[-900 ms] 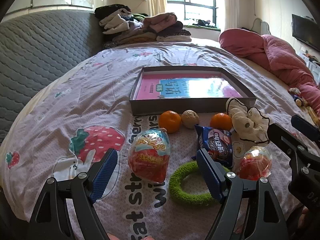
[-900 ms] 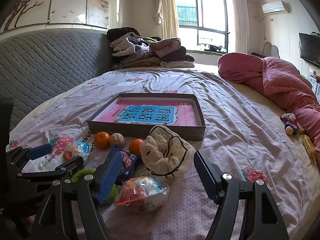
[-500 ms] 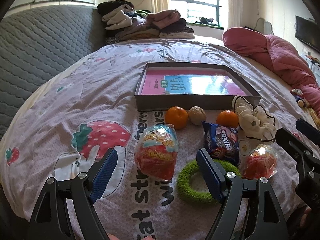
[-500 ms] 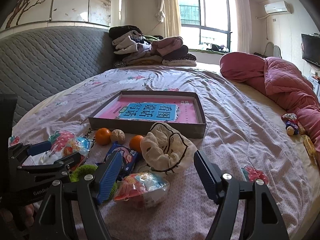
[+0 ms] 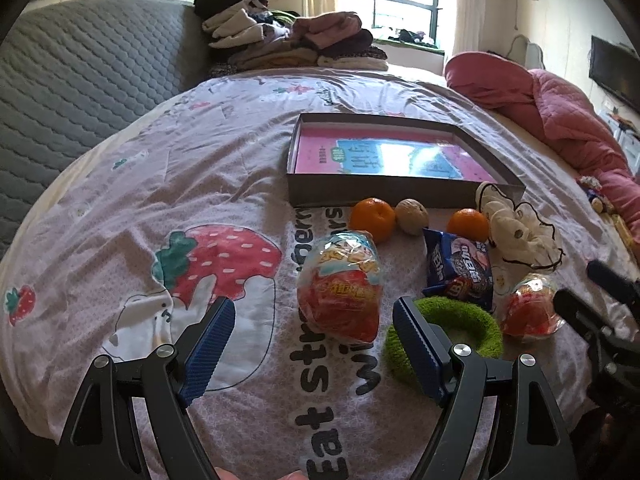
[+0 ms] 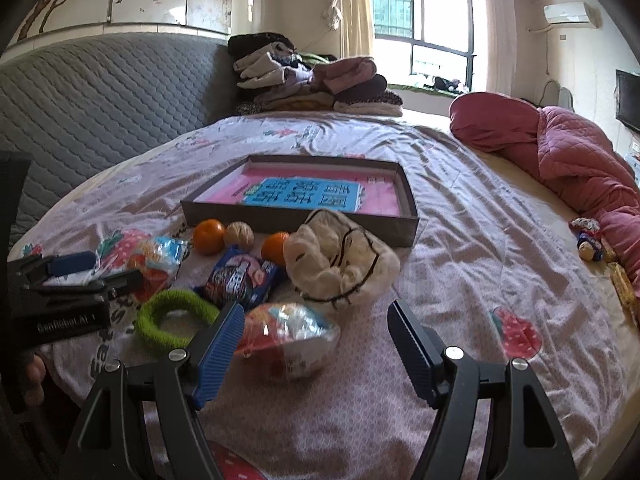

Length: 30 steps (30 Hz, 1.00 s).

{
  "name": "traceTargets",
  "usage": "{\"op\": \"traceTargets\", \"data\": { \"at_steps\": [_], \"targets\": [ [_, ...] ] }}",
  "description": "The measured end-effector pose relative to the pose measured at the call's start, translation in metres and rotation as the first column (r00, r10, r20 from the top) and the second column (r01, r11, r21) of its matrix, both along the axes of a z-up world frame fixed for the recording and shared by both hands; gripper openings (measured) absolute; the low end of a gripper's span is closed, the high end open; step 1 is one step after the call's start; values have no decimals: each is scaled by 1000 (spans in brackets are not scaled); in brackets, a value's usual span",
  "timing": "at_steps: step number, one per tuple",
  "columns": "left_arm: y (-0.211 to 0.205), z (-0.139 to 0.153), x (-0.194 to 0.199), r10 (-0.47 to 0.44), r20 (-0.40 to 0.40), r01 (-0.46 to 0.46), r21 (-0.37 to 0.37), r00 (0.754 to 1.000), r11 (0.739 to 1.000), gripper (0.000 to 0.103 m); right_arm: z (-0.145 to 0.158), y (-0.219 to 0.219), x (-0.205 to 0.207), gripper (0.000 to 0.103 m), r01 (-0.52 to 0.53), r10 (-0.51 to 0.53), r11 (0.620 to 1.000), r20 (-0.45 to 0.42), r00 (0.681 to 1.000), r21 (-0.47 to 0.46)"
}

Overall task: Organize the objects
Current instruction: 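Grasp the red wrapped egg with left tool while right grasps the bagged egg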

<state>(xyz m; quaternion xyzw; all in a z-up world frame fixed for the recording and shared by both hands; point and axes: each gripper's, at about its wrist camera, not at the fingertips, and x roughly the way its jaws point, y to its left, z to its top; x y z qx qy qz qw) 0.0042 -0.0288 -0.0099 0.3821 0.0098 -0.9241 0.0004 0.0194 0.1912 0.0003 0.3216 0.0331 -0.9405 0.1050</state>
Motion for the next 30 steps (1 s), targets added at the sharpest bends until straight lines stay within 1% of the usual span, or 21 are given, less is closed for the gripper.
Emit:
{"op": "traceTargets", "data": {
  "at_steps": [3,7,15,18,21,25,28,30],
  "targets": [
    [-1,0,-1,-9,-6,9,18,1000,1000,82,-3,0,0,74,-6,6,1000,15,1000,-4],
    [2,-2,-6,-3,-8,4,18,1000,1000,82,-5,-1,-1,74,-9,9,1000,23,1000,-17],
    [7,-12,-22,18,35,-18,18,999,1000,82,-11,-10,-3,74,-43,44,999,50,998,-33],
    [8,-15,-27,33,37,-33,-8,999,999,82,-15,-11,-6,74,-48,53,996,76,996,-69],
    [7,-20,-35,44,52,-44,-9,998,999,82,-18,-10,-10,74,-41,53,993,103,993,-113],
    [2,-23,-41,57,68,-59,34,996,998,82,-24,-7,-17,74,-33,60,982,143,988,-184],
    [-1,-25,-46,57,77,-62,57,995,996,82,-32,-4,-24,73,-35,88,966,201,976,-255],
    [-3,-28,-48,57,86,-64,79,995,995,82,-36,-1,-27,67,-27,99,955,231,968,-297]
  ]
}}
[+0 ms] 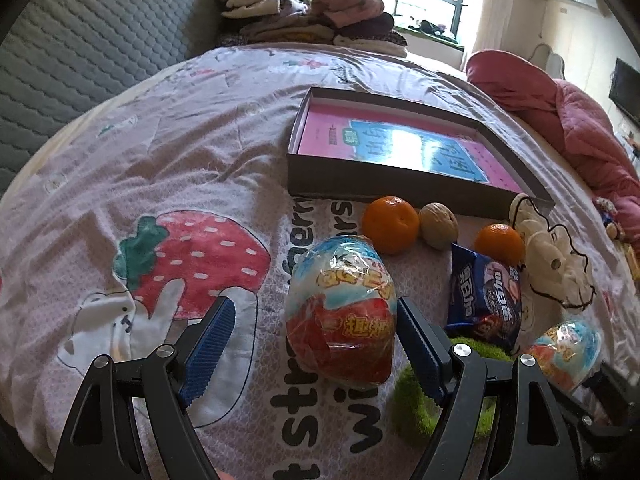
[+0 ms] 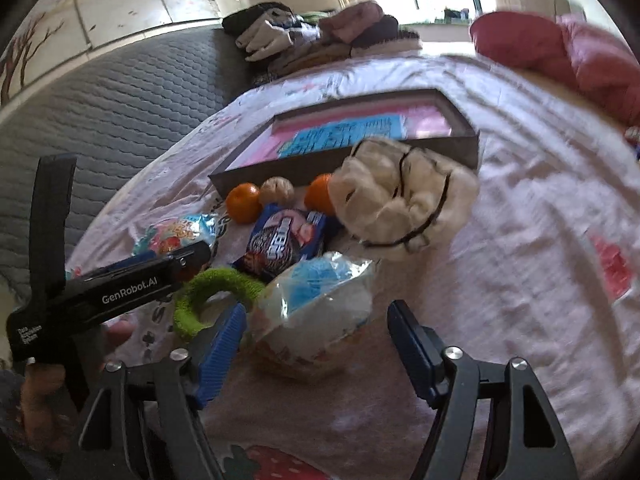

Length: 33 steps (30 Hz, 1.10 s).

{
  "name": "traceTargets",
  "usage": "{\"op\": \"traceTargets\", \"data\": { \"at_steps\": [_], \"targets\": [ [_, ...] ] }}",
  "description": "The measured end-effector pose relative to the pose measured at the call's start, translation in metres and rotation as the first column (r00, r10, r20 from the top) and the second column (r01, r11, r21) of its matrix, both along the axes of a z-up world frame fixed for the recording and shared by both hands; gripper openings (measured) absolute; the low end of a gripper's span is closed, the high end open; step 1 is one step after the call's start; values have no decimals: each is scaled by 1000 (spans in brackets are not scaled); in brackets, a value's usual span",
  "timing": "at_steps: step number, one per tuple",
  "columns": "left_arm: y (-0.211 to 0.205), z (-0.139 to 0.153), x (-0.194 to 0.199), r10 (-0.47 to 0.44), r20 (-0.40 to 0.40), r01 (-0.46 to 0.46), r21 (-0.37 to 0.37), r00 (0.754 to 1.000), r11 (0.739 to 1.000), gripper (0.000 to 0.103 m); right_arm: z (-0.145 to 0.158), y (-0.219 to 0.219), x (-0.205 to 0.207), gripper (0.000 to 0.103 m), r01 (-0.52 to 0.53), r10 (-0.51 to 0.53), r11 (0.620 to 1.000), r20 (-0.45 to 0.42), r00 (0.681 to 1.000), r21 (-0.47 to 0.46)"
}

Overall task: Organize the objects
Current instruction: 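Grasp the red wrapped egg with left tool while right grasps the bagged egg, then carry both held eggs up and over the pink tray box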

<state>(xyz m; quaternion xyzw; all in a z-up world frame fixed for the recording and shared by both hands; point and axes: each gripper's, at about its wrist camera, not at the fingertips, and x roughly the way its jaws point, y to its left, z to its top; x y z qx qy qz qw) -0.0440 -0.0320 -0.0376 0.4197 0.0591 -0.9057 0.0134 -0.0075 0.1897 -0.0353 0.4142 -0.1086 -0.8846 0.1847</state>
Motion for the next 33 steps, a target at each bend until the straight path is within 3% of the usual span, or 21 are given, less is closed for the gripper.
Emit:
{"op": "traceTargets", "data": {
  "at_steps": [2,4,8,12,23,33],
  "targets": [
    [0,-3,-2,1,14,-1,12,1000,1000,82,2,-1,1,59,-4,4,1000,-8,1000,-1],
    [1,-5,-3,-3,15,2,8,1000,1000,81,6,-3,3,58,-6,6,1000,-28,1000,23],
    [1,-3,-4,-9,6,9,31,1000,999,55,14,-6,7,57,-12,16,998,-71,997,62],
    [3,-1,-3,-15,1,15,29,1000,999,55,22,-7,10,57,-5,16,996,-122,992,94],
    [26,29,18,-70,-130,65,-44,989,997,55,39,-10,16,57,3,25,993,-222,975,121],
    [39,43,22,-108,-184,98,-64,977,993,55,52,-12,19,57,20,25,989,-301,953,147]
  ]
}}
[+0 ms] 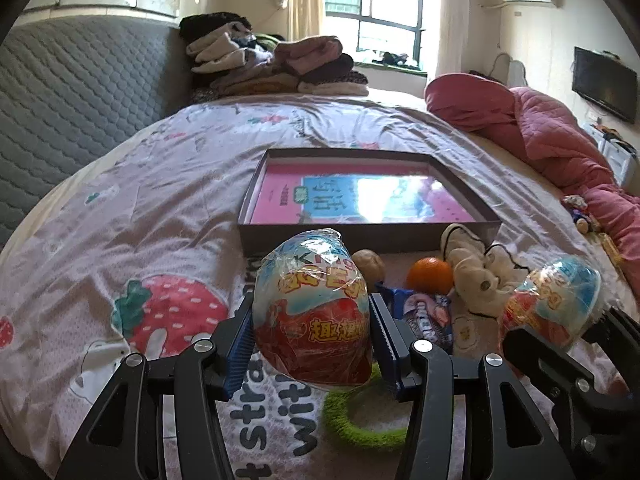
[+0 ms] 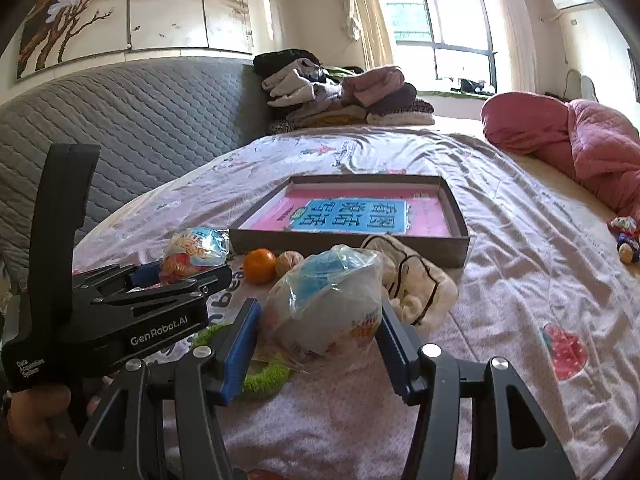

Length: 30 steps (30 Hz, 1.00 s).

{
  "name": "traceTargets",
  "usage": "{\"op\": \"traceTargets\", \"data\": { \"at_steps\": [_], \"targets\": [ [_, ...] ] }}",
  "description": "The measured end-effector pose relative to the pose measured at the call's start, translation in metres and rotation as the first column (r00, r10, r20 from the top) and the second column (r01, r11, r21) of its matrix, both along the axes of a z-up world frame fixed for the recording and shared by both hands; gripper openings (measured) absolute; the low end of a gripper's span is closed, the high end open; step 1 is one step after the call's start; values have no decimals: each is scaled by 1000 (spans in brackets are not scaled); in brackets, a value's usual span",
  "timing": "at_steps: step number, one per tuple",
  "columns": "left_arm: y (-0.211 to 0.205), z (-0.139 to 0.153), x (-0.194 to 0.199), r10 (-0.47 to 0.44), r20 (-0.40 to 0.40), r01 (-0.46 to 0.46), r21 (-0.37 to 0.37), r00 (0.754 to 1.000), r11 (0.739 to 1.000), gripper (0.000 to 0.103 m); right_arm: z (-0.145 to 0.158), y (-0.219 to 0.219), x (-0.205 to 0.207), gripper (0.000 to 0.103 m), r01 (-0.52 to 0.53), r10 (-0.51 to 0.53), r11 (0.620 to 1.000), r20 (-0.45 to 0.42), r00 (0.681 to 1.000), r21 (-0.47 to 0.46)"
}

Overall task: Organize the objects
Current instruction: 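Carry both held eggs up and over the pink tray box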

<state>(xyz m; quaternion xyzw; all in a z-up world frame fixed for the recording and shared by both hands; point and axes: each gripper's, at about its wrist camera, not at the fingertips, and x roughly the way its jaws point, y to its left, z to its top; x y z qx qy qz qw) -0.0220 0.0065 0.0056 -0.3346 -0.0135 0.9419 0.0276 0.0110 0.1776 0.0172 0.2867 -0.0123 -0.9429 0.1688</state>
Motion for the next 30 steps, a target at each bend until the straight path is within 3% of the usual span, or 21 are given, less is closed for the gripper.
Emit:
{"op": "traceTargets", "data": {
  "at_steps": [12,30],
  "targets": [
    [3,15,-5,-7,-36,7,5,999,1000,55,10,1,-14,57,38,-38,999,-33,999,22],
    [6,35,-59,8,-71,-11,-46,997,999,55,31,3,-65,57,88,-85,995,-61,995,51]
  ]
}}
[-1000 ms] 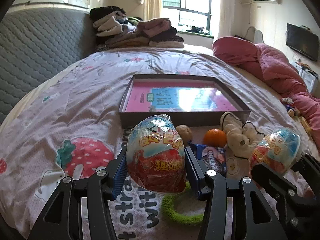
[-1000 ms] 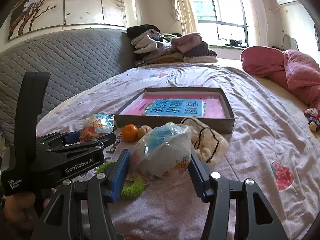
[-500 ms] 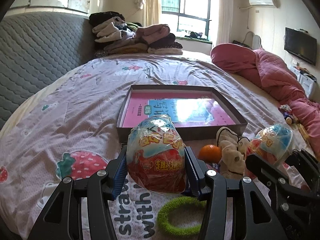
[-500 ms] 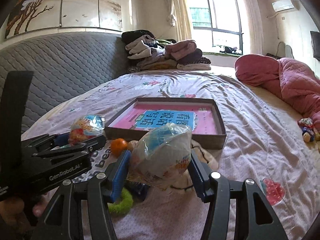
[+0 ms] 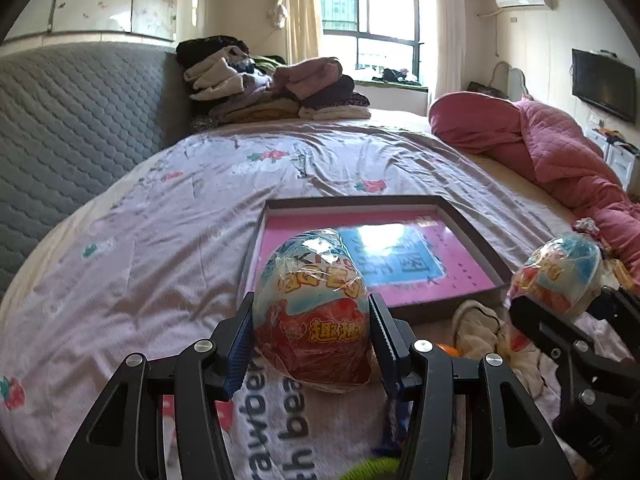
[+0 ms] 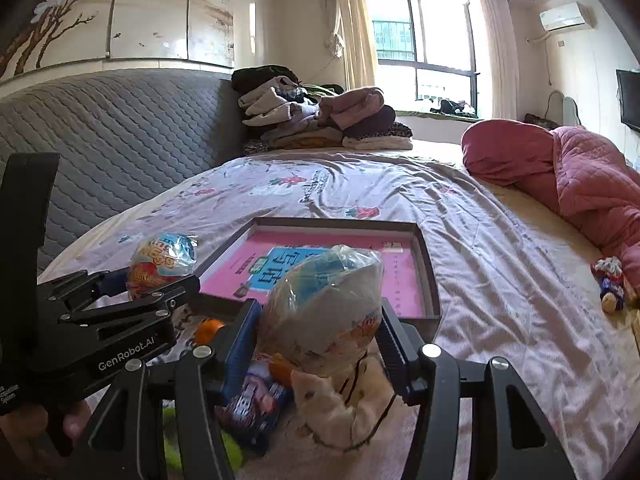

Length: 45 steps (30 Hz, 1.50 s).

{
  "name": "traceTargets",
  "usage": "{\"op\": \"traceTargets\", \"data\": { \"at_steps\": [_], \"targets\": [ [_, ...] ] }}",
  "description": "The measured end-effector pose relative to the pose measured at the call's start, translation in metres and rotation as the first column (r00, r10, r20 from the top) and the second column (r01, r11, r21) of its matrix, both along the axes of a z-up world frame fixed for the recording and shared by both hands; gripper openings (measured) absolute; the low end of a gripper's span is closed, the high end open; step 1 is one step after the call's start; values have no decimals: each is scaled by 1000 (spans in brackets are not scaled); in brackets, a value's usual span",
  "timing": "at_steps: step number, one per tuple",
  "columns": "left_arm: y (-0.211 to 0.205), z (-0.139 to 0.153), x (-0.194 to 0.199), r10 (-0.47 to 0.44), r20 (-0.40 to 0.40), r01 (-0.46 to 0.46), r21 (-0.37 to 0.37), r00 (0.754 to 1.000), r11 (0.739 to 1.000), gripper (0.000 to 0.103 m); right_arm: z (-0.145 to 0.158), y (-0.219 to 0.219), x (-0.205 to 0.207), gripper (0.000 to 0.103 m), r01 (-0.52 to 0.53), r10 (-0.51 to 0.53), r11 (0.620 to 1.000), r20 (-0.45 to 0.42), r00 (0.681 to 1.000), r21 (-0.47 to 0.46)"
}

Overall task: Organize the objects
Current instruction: 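Carry both held eggs up and over the pink tray box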

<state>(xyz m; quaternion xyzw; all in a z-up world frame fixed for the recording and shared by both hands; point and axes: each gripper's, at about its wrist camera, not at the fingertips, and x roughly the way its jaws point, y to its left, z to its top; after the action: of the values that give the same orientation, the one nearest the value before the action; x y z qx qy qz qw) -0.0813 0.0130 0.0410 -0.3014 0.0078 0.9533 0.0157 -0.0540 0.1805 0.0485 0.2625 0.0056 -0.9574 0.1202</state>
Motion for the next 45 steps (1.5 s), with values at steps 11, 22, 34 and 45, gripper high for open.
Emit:
{"op": "traceTargets", "data": {
  "at_steps": [11,22,34,45],
  "targets": [
    [-6,8,-48,14,-14,-14,-6,1000,1000,55,13,8,-55,57,52,-52,999,2,999,-9],
    [-11,-1,-92,5,49,-5,7,999,1000,55,-1,11,-110,57,37,-41,998,87,995,49],
    [-8,-44,-133,-6,198,8,-7,980,1000,55,-44,7,-154,57,-10,-30,986,236,971,168],
    [-8,-63,-141,-2,262,3,-5,965,1000,55,-64,17,-167,57,-3,-59,982,322,945,188]
  ]
}}
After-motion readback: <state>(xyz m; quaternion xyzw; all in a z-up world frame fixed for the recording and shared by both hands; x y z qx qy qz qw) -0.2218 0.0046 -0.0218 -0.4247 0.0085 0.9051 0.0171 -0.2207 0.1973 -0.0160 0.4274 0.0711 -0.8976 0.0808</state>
